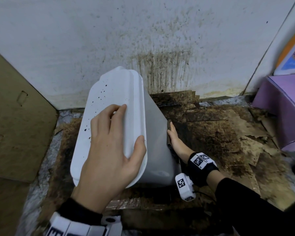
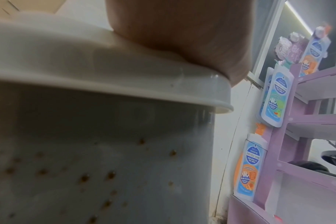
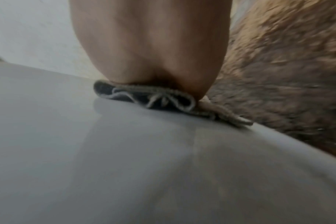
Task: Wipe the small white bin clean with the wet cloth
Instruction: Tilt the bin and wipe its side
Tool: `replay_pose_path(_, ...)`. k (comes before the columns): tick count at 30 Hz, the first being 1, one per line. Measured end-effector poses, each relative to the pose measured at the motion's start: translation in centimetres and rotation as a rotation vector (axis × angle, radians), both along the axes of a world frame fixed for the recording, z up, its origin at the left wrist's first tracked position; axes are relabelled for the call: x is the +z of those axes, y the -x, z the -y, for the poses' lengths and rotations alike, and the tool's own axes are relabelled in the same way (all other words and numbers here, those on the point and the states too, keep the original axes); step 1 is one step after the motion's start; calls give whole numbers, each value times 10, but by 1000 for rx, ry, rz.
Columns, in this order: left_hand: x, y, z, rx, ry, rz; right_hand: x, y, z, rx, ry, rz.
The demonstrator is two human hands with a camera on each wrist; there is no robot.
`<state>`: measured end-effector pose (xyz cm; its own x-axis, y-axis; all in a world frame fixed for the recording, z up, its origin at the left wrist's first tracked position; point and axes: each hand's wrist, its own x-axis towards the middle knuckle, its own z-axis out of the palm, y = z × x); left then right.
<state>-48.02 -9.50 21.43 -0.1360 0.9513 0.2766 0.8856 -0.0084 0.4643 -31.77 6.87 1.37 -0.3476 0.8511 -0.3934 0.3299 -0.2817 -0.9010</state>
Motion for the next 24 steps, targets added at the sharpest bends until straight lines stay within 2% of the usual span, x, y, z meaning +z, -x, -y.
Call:
replay_pose_path(4,-3,2,-1,5,-7,-14,56,25,13,17,-106,-41)
replay_pose_path(8,-3,2,-1,13,-7,-31,124,51,30,62,-234,-270)
replay_pose_path(11,-3,3,0,22,3,-23,142,58,35,130,-286,-370)
replay_pose_path(14,-3,2,-1,22,-6,-17,118,48,39,190,-456,-265)
replay_pose_path(16,-3,2,-1,17,-14,-8,88,37,44,184,-491,-188)
replay_pose_path(21,-4,4,-1,23,-32,-4,7,-3,77,24,-319,-48)
replay_pose_path(24,-4,0,-1,17,-40,-12,-16,-18,98,-96,-151,-57)
